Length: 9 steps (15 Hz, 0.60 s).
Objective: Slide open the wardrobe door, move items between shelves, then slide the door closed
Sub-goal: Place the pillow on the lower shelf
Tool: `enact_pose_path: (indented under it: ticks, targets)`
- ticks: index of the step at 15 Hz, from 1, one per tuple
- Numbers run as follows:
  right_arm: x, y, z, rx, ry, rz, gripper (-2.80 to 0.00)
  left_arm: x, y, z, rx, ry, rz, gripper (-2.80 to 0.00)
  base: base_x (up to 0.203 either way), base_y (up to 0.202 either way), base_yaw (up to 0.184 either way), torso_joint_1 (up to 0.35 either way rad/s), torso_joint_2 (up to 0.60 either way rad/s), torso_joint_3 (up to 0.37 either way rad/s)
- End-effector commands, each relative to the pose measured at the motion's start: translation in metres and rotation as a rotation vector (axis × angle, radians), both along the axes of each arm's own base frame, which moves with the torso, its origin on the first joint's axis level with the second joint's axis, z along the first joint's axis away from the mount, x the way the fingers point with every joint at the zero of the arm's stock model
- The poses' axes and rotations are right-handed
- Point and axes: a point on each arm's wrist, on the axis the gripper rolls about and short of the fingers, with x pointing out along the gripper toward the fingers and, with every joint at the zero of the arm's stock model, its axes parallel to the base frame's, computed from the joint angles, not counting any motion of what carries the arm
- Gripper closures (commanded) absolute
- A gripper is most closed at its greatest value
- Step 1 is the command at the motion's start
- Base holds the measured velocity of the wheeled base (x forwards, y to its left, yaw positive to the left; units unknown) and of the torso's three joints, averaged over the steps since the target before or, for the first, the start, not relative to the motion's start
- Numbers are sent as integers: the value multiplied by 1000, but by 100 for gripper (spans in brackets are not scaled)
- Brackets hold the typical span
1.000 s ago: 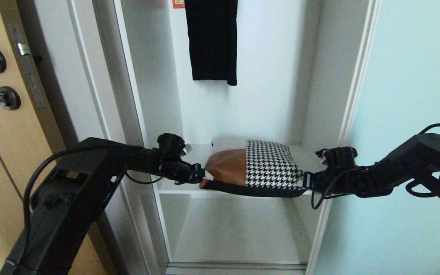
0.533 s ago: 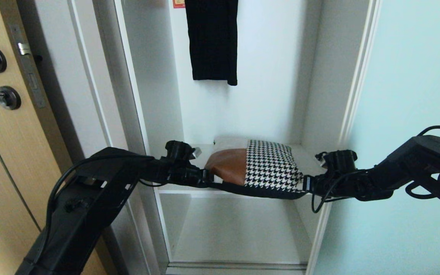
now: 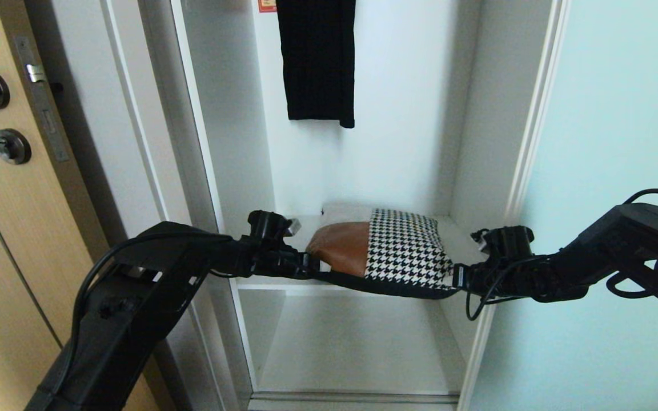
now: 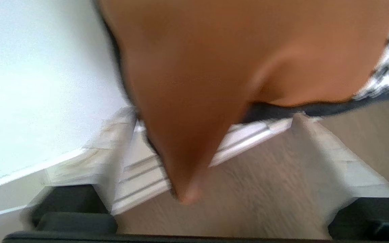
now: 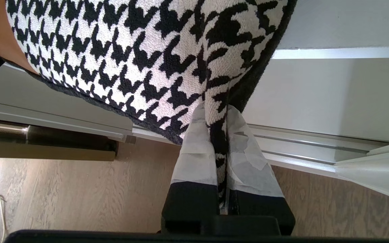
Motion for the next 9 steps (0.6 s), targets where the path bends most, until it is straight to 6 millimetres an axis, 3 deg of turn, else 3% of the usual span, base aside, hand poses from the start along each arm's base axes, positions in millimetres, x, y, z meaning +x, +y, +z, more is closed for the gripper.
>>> enact_pose_path:
  ticks: [1,4,9]
  targets:
    - [1,-2,-1,3,1,-4,0,2,3,3,-3,-13,12,0,0,0,0,0,0,0]
    - [0,-3,0,12,1,7,0,6,8,6,-17,-53,29,0,0,0,0,0,0,0]
    - [-2,-4,0,13,5,6,0,11,8,-13,3,-89,65,0,0,0,0,0,0,0]
